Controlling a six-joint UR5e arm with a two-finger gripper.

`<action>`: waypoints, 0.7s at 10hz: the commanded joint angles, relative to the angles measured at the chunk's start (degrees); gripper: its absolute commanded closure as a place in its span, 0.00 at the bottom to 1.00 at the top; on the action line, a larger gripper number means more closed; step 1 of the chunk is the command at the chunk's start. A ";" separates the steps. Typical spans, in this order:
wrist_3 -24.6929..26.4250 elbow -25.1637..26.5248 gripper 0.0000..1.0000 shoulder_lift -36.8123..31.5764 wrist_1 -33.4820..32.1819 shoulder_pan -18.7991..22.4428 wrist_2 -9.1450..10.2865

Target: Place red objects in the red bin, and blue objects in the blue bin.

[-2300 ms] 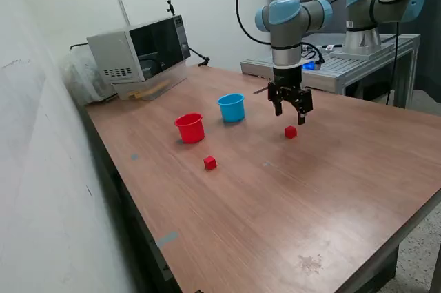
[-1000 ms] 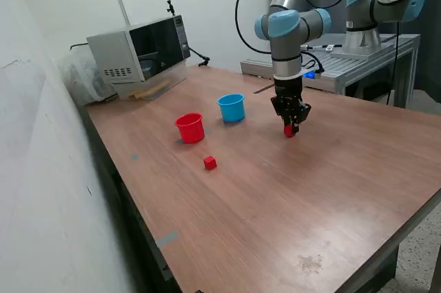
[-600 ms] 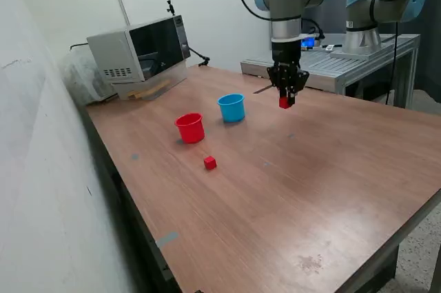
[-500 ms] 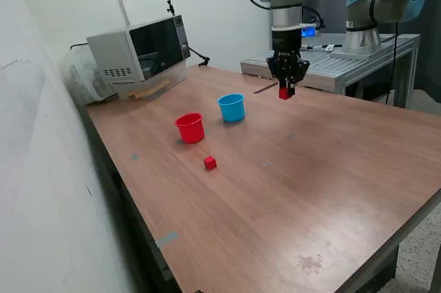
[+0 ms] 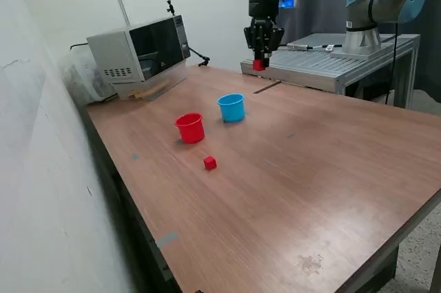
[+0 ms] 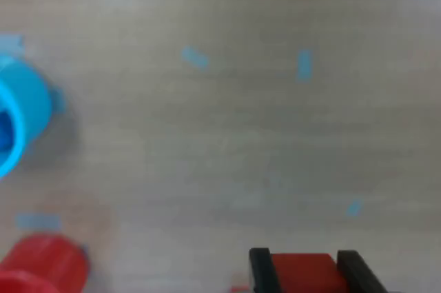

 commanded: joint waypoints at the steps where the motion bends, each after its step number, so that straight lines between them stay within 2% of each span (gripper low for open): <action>1: -0.01 -7.09 1.00 4.61 0.13 -4.51 0.02; 5: -0.01 -16.59 1.00 15.41 0.05 -11.46 -0.24; 7: 0.08 -19.15 1.00 19.21 -0.04 -12.53 -0.24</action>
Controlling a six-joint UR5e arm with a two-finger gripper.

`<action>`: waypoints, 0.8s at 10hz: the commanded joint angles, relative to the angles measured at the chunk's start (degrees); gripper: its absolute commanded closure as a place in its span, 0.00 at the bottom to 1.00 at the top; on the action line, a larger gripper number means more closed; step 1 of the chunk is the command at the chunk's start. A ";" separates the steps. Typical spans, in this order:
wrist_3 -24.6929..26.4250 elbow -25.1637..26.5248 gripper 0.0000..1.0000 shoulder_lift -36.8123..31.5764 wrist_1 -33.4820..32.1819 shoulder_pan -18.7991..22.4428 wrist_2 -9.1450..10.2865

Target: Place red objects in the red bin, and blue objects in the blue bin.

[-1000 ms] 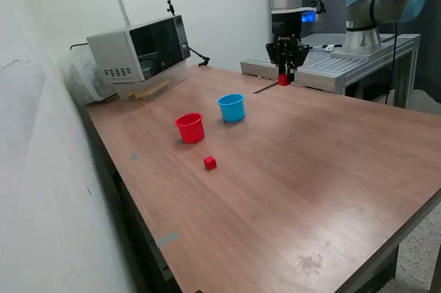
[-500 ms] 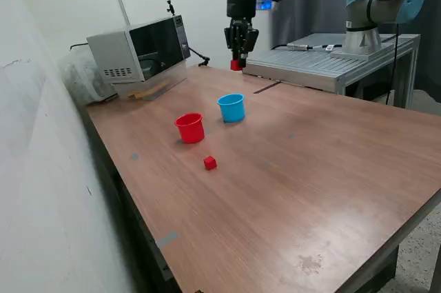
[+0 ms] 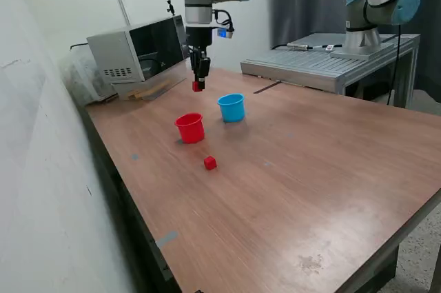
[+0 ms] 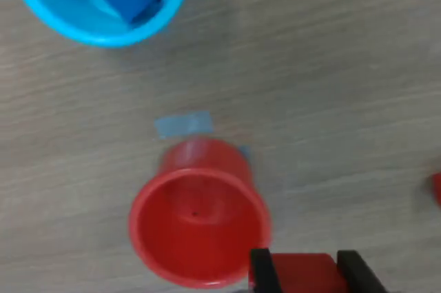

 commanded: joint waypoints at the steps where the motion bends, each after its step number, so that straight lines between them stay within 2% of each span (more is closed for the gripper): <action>1: 0.04 -3.28 1.00 4.66 -0.13 -1.17 0.00; 4: 0.04 -5.66 1.00 7.74 -0.66 -1.61 -0.09; 8: 0.04 -5.57 1.00 8.19 -0.84 -3.36 0.00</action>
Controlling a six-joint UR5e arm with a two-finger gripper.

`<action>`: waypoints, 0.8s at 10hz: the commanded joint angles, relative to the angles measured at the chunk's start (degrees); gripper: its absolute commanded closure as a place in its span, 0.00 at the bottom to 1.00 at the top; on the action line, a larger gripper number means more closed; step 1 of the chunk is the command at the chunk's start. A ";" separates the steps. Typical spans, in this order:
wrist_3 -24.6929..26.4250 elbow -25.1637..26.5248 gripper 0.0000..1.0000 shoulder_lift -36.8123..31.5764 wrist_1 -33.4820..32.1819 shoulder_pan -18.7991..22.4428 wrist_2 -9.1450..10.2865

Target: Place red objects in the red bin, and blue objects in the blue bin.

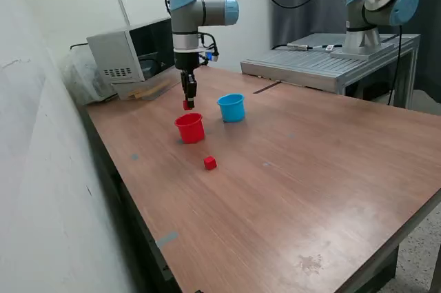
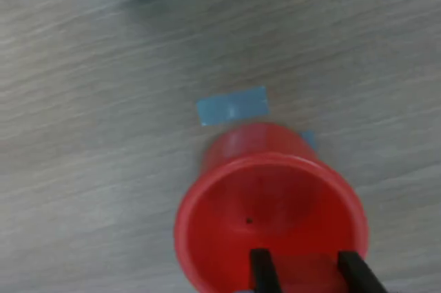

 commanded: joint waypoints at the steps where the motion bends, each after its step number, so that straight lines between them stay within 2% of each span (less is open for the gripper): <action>1: -0.05 0.27 1.00 0.12 -0.03 -0.88 0.02; 5: -0.05 0.54 1.00 0.03 -0.03 -0.80 0.02; 6: -0.05 0.54 0.00 0.03 -0.03 -0.80 0.02; 8: -0.05 0.54 0.00 0.03 -0.03 -0.80 0.02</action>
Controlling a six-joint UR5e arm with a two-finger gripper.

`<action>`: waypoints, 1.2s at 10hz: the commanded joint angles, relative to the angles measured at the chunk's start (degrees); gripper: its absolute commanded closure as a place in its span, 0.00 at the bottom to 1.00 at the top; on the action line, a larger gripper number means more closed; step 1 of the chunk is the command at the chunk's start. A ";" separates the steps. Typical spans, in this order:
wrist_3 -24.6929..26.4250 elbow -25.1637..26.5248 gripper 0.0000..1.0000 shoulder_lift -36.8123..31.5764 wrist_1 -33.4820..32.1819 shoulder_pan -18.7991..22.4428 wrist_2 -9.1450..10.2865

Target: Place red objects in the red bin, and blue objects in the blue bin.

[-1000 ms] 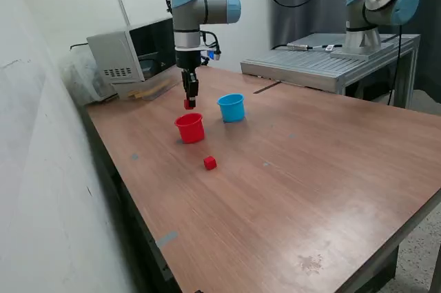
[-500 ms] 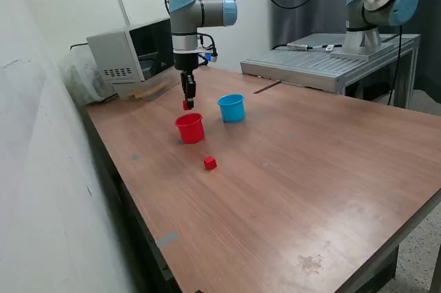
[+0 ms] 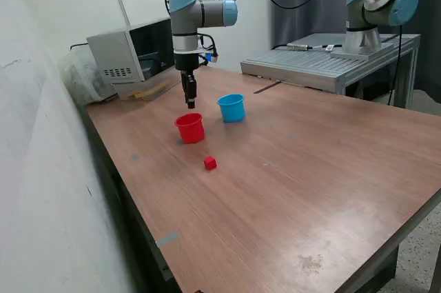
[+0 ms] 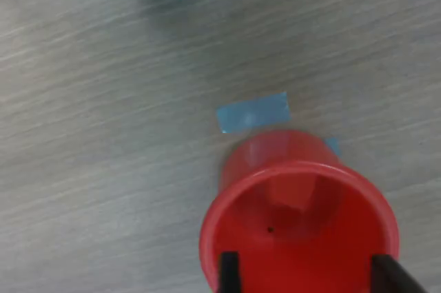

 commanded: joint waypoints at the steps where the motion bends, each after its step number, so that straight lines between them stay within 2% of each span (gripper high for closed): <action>1: 0.00 0.09 0.00 -0.01 0.00 0.08 0.00; 4: -0.35 0.09 0.00 -0.80 0.61 0.87 -0.17; 6: -1.76 2.98 0.00 -7.27 1.05 2.10 -0.18; 9: -1.76 3.87 0.00 -15.90 9.56 6.40 -0.18; 12: -1.24 4.14 0.00 -20.66 12.30 11.32 -0.18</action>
